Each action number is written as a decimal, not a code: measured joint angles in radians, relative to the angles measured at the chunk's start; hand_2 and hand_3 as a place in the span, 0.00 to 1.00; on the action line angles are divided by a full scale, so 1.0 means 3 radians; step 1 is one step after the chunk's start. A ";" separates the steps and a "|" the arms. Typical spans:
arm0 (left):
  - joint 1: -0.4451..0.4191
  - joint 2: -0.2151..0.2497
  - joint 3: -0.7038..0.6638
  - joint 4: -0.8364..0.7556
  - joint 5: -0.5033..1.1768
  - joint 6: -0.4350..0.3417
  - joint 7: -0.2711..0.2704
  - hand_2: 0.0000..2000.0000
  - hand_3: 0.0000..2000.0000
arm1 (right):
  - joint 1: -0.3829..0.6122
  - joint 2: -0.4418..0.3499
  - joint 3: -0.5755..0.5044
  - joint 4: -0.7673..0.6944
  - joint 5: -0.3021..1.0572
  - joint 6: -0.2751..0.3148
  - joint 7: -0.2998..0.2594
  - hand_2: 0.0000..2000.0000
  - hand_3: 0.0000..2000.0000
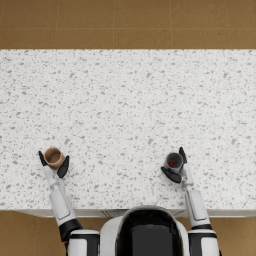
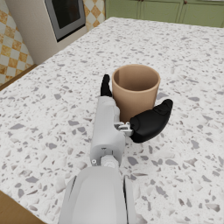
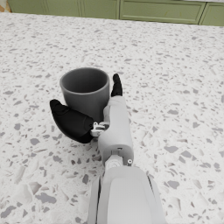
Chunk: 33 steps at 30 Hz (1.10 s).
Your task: Pick up two cups and pour the berry on the right into the cup on the left
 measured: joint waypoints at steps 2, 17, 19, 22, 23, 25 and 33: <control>-0.0009 0.0008 0.0001 -0.0026 0.0000 -0.0033 0.0009 1.00 0.49 | 0.0000 0.0011 -0.0009 0.0007 0.0004 0.0182 -0.0014 1.00 0.49; -0.0253 0.0192 0.0420 -0.1503 -0.0001 -0.0189 0.0010 1.00 0.64 | -0.0027 -0.0085 -0.0036 0.1121 -0.0001 0.0437 -0.0008 1.00 0.64; -0.0266 0.0203 0.0553 -0.1642 0.0208 -0.0181 0.0009 1.00 0.64 | 0.0042 -0.0143 -0.0035 0.1311 0.0208 0.0418 -0.0006 1.00 0.64; -0.0292 0.0219 0.0790 -0.1849 0.0525 -0.0175 0.0008 1.00 0.64 | 0.0168 -0.0241 -0.0042 0.1470 0.0523 0.0406 -0.0005 1.00 0.64; -0.0306 0.0225 0.0872 -0.1917 0.0630 -0.0174 0.0007 1.00 0.64 | 0.0213 -0.0271 -0.0042 0.1495 0.0629 0.0405 -0.0005 1.00 0.64; -0.0332 0.0234 0.1069 -0.2038 0.0842 -0.0175 0.0008 1.00 0.64 | 0.0296 -0.0329 -0.0037 0.1544 0.0840 0.0398 -0.0006 1.00 0.64; -0.0123 0.0334 0.1760 -0.2115 0.1191 -0.0176 0.0005 1.00 0.64 | 0.0785 -0.0685 0.0068 0.1490 0.1687 0.0375 -0.0007 1.00 0.64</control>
